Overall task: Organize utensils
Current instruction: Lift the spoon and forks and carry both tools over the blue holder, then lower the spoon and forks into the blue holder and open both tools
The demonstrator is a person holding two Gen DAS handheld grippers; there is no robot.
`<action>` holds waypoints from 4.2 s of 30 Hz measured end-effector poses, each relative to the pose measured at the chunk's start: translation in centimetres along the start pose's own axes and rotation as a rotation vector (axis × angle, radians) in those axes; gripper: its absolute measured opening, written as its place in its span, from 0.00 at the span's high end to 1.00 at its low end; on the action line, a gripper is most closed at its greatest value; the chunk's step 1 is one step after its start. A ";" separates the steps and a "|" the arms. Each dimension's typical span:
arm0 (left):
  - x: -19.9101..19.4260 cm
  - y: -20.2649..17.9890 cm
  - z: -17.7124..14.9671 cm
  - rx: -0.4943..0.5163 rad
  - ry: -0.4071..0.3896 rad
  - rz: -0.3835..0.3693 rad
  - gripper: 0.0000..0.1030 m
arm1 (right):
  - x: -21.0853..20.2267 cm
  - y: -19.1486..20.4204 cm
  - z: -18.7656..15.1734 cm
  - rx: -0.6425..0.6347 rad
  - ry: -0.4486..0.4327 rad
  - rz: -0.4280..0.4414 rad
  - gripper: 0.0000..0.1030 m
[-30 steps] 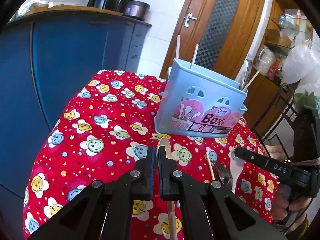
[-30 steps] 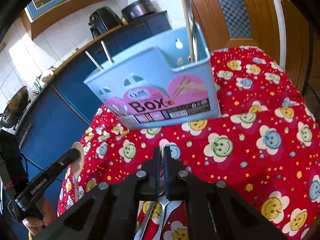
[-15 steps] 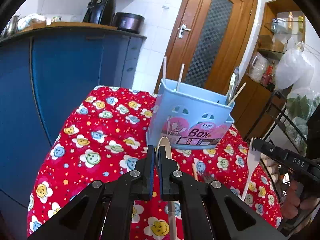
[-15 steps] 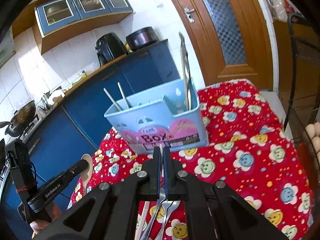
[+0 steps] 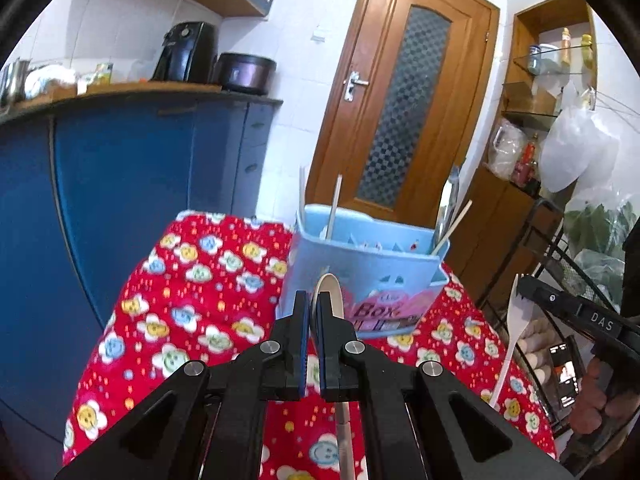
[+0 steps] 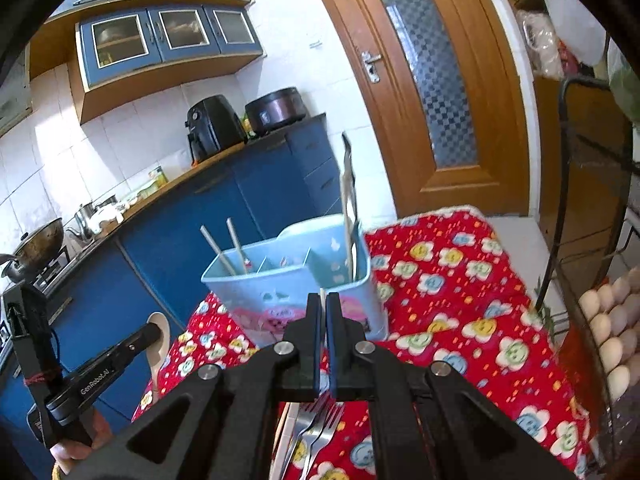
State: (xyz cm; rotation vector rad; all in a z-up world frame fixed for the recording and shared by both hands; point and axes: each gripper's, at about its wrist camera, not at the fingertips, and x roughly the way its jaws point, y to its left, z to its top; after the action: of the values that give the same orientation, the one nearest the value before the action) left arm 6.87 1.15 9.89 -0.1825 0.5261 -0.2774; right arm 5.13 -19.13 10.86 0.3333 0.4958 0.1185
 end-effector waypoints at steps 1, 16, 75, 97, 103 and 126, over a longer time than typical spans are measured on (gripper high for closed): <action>0.1 -0.2 0.5 0.008 -0.012 0.002 0.97 | -0.1 0.0 0.3 -0.003 -0.008 -0.006 0.96; 2.0 -1.0 6.6 0.022 -0.146 0.051 0.97 | 0.8 -0.1 5.3 -0.064 -0.140 -0.124 0.96; 11.2 -1.5 10.0 0.023 -0.474 0.230 0.97 | 9.5 -0.4 7.2 -0.129 -0.263 -0.215 0.96; 9.7 -2.8 9.3 0.065 -0.484 0.178 0.97 | 8.4 -0.9 5.6 -0.087 -0.205 -0.118 0.90; 10.1 -3.6 10.1 0.064 -0.528 0.204 0.97 | 8.2 -1.0 5.4 -0.086 -0.197 -0.111 0.90; 12.3 -3.7 7.3 0.098 -0.424 0.207 0.97 | 7.7 -1.6 4.1 -0.043 -0.155 -0.067 0.74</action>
State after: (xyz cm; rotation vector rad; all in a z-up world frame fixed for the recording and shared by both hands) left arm 20.03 -5.34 11.26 -0.0868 0.1085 -0.0575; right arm 13.86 -20.36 10.28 0.2808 0.3503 0.0380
